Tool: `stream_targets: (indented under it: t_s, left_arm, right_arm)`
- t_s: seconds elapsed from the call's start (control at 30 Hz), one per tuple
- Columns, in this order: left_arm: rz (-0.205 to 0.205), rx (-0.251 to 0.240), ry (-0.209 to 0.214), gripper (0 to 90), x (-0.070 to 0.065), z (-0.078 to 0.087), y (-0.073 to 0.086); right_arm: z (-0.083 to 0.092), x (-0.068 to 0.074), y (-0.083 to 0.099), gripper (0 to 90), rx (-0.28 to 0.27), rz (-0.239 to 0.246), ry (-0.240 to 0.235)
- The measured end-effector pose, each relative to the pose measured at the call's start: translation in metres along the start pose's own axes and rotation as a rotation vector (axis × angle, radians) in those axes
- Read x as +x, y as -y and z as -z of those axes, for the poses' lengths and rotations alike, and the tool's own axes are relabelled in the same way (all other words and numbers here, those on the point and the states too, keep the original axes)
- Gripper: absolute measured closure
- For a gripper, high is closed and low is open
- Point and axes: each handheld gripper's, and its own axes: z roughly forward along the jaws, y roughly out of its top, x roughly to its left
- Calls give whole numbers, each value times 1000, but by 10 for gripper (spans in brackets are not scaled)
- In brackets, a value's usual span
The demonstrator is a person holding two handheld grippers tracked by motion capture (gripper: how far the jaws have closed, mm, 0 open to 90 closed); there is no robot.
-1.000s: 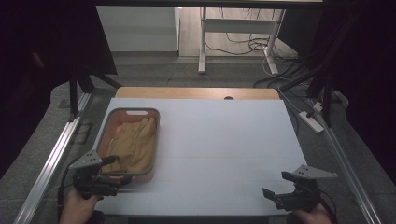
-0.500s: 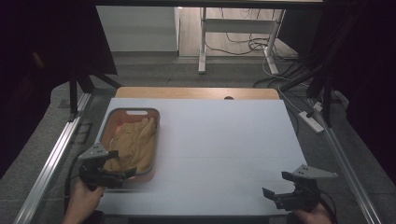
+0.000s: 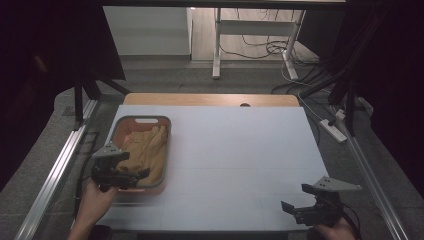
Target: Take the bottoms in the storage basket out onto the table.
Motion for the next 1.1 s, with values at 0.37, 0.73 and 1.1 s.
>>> stream_targets:
  t_s: [0.37,0.73,1.1]
  left_arm:
    - [-7,50,-21,0,10,-19,-14]
    - [23,67,14,0,25,-35,-26]
    - [46,89,-13,0,36,-48,-34]
  right_arm:
    - [0,0,0,6,2,2,-2]
    - [-1,0,0,6,4,2,-6]
    - [-1,0,0,6,8,2,-7]
